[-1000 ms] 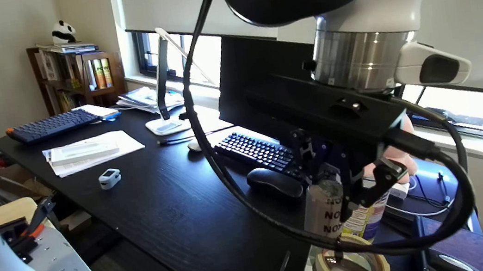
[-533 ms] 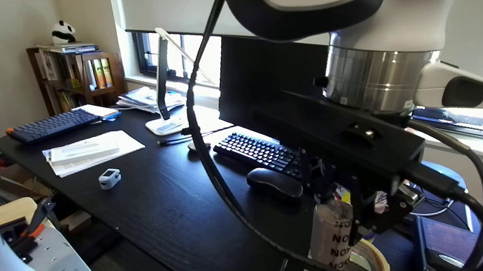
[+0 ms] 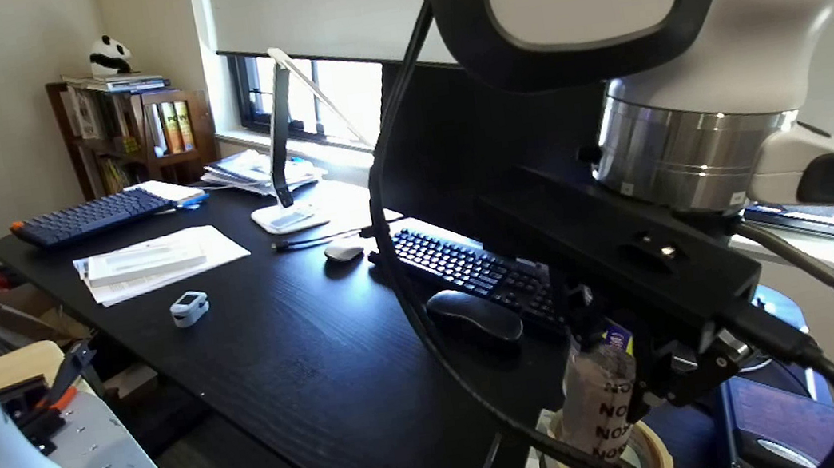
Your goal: Take the brown object and put it on top of the box
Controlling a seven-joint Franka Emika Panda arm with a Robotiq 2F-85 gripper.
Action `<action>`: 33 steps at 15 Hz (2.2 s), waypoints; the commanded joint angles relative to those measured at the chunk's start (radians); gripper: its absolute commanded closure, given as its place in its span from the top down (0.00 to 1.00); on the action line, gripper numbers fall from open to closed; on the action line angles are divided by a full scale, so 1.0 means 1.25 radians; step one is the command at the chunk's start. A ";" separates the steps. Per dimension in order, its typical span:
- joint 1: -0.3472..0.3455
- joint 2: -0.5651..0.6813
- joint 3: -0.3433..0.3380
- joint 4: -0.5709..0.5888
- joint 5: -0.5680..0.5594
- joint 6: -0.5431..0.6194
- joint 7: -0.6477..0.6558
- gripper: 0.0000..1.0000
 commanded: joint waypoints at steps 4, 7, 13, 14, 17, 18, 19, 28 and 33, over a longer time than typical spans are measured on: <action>-0.040 0.060 0.032 0.040 0.028 0.007 -0.007 0.17; -0.048 0.070 0.044 0.046 0.044 0.003 0.000 0.74; -0.046 0.050 0.067 0.044 0.066 0.008 -0.001 1.00; -0.044 0.043 0.070 0.041 0.068 0.012 0.001 1.00; -0.026 -0.004 0.084 0.013 0.060 0.026 -0.003 1.00; -0.016 -0.026 0.088 -0.003 0.048 0.038 0.002 1.00; -0.003 -0.054 0.098 -0.024 0.040 0.038 -0.004 1.00; 0.202 -0.242 0.220 -0.282 -0.108 0.069 0.052 1.00; 0.315 -0.251 0.292 -0.348 -0.050 0.131 0.236 1.00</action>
